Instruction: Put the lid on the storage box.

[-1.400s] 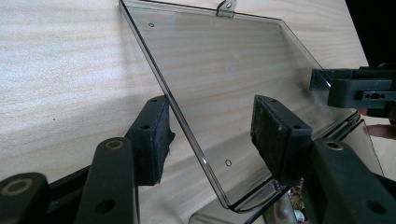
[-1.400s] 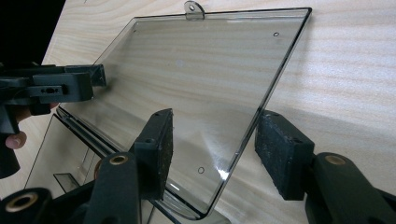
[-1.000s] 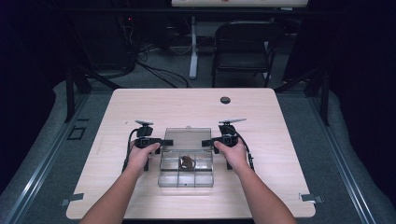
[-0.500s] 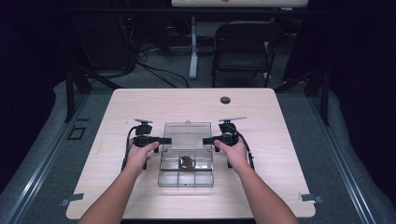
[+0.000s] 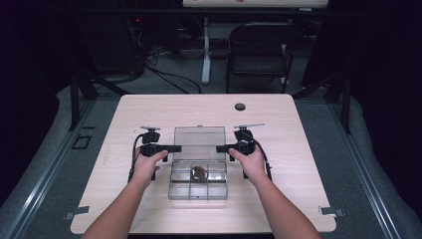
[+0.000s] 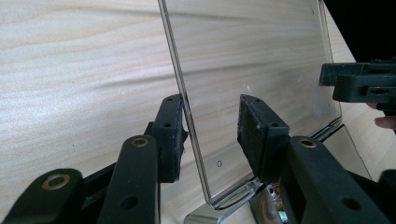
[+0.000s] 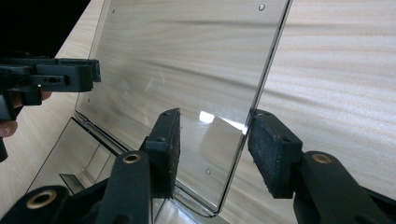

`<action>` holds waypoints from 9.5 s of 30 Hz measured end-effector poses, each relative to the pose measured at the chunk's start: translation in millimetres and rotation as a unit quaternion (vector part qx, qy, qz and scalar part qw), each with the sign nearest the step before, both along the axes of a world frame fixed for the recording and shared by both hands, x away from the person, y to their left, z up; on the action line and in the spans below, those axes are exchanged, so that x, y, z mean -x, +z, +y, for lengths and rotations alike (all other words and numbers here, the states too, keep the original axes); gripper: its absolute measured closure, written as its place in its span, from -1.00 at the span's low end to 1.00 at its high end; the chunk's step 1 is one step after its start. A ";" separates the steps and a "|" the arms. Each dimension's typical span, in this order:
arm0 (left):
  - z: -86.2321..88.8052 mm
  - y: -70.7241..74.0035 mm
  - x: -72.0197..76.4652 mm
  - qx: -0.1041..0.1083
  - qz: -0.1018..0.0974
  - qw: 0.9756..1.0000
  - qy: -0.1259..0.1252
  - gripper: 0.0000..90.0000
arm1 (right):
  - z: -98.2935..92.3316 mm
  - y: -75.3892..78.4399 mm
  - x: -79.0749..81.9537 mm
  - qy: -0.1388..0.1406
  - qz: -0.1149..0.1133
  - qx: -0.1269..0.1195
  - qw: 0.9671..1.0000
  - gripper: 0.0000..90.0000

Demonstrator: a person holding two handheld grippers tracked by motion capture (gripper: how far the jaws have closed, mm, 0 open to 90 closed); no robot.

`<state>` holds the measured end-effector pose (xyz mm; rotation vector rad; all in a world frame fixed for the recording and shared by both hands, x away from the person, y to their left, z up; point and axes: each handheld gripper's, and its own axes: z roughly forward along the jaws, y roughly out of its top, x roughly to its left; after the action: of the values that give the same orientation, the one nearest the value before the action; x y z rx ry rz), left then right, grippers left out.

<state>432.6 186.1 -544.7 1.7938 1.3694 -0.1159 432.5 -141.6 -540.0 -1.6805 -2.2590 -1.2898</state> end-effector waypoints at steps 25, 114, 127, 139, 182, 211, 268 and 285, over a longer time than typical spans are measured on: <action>0.8 14.8 7.3 -0.005 -0.019 1.000 -0.002 0.45 | -0.9 15.9 9.9 0.011 -0.029 0.005 0.999 0.22; -6.2 57.8 54.3 -0.040 -0.122 0.990 -0.059 0.11 | 9.0 63.7 55.5 0.039 -0.109 0.040 0.992 0.15; -6.7 57.2 67.3 -0.046 -0.135 0.987 -0.069 0.06 | 9.1 65.5 67.8 0.052 -0.117 0.041 0.991 0.09; -5.0 57.5 75.7 -0.050 -0.142 0.986 -0.073 0.04 | 8.6 65.7 75.0 0.061 -0.122 0.046 0.990 0.05; 8.5 57.4 111.0 -0.054 -0.164 0.982 -0.077 0.31 | 9.6 57.3 101.2 0.081 -0.157 0.086 0.981 -0.03; 10.9 45.8 127.1 -0.051 -0.159 0.983 -0.073 0.40 | -11.0 42.5 123.7 0.071 -0.163 0.080 0.981 0.26; 14.8 20.8 156.4 -0.046 -0.144 0.985 -0.085 0.54 | -20.7 21.9 158.5 0.082 -0.143 0.042 0.985 0.85; 16.0 14.0 162.2 -0.046 -0.142 0.985 -0.083 0.54 | -17.1 14.1 163.7 0.087 -0.148 0.047 0.984 0.83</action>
<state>270.5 202.2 -530.7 1.9157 1.0384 0.1140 268.8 -158.7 -525.9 -1.3520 -2.6008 -1.4986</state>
